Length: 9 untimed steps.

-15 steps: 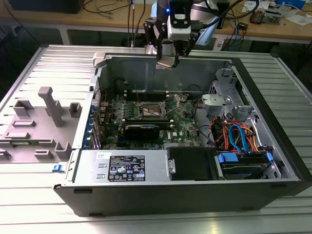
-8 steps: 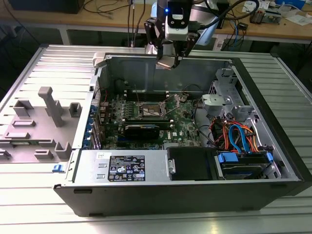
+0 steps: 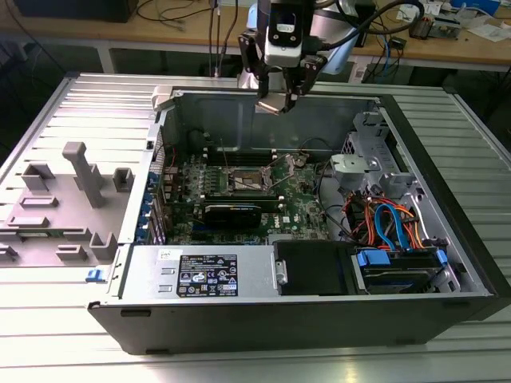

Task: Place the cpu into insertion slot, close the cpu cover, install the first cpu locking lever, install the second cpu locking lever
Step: 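Place the cpu into insertion slot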

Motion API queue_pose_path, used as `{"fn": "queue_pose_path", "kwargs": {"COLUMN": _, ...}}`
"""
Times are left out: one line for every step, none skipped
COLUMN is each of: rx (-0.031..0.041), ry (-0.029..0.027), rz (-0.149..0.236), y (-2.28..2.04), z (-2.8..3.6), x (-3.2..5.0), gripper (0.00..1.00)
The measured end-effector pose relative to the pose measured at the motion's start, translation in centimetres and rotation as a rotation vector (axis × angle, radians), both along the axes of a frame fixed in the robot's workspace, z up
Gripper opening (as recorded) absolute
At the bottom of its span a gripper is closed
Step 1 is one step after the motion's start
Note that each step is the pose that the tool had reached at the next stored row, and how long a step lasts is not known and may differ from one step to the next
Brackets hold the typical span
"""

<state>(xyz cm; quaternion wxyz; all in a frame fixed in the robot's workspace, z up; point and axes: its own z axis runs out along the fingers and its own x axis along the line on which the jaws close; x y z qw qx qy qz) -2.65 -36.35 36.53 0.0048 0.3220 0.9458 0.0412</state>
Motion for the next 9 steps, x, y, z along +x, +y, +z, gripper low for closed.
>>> {"fn": "queue_pose_path", "kwargs": {"rx": -0.0005, "ry": 0.0000, "rz": -0.015, "y": 0.00, "z": -0.02, "x": 0.00, "gripper": 0.54}}
{"fn": "queue_pose_path", "kwargs": {"rx": -0.0006, "ry": 0.0001, "rz": -0.031, "y": 0.00, "z": -0.04, "x": 0.00, "gripper": 0.54}}
{"fn": "queue_pose_path", "kwargs": {"rx": -0.0006, "ry": 0.0000, "rz": -0.040, "y": 0.00, "z": -0.05, "x": 0.00, "gripper": 0.54}}
{"fn": "queue_pose_path", "kwargs": {"rx": -0.0006, "ry": 0.0000, "rz": -0.047, "y": 0.00, "z": -0.06, "x": 0.00, "gripper": 0.54}}
{"fn": "queue_pose_path", "kwargs": {"rx": -0.0006, "ry": 0.0001, "rz": -0.053, "y": 0.00, "z": -0.06, "x": 0.00, "gripper": 0.54}}
{"fn": "queue_pose_path", "kwargs": {"rx": -0.0006, "ry": 0.0000, "rz": -0.053, "y": 0.00, "z": -0.06, "x": 0.00, "gripper": 0.54}}
{"fn": "queue_pose_path", "kwargs": {"rx": -0.0006, "ry": 0.0000, "rz": -0.053, "y": 0.00, "z": -0.06, "x": 0.00, "gripper": 0.54}}
{"fn": "queue_pose_path", "kwargs": {"rx": -0.0006, "ry": 0.0000, "rz": -0.053, "y": 0.00, "z": -0.06, "x": 0.00, "gripper": 0.54}}
{"fn": "queue_pose_path", "kwargs": {"rx": -0.0006, "ry": 0.0000, "rz": -0.053, "y": 0.00, "z": -0.06, "x": 0.00, "gripper": 0.54}}
